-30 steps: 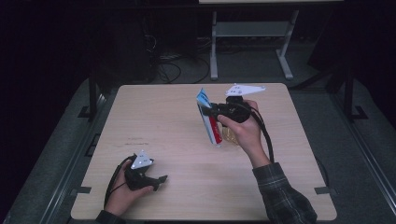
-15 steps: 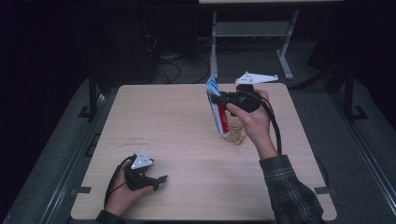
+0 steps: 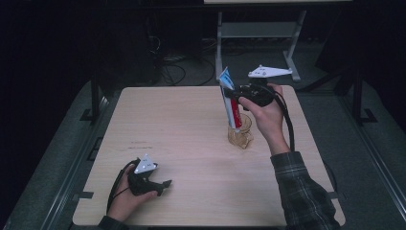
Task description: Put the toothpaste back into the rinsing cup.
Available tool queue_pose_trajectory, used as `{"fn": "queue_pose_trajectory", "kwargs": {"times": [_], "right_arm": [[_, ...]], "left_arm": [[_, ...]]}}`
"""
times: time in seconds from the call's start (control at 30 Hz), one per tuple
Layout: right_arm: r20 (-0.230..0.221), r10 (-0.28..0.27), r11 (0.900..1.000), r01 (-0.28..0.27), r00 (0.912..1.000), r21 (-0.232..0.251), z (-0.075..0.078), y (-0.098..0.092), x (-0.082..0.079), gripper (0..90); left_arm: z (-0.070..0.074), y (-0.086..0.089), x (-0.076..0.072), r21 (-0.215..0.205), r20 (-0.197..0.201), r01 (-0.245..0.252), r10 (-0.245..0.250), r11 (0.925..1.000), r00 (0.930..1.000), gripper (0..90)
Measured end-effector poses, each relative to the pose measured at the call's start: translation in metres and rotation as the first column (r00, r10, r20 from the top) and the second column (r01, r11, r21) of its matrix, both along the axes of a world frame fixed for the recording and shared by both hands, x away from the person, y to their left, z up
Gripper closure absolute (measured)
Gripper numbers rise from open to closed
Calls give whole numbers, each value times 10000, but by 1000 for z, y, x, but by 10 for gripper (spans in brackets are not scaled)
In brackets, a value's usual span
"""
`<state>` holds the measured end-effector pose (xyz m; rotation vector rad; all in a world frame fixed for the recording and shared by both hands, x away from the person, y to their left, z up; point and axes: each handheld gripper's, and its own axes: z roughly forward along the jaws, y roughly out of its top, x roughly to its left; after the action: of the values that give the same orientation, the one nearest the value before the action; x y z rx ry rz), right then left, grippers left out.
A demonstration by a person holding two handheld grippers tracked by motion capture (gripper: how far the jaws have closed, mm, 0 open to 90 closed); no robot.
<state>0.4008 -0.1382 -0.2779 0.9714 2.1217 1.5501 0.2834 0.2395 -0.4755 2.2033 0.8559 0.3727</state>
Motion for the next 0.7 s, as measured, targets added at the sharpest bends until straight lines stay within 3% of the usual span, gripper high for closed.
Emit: {"fn": "queue_pose_trajectory", "kwargs": {"times": [0.7], "right_arm": [[167,-665,9969,672,9976,-413,-5,-10,21,728]], "left_arm": [[0,0,0,-4,-1,-4,4,10000,10000,131]]}}
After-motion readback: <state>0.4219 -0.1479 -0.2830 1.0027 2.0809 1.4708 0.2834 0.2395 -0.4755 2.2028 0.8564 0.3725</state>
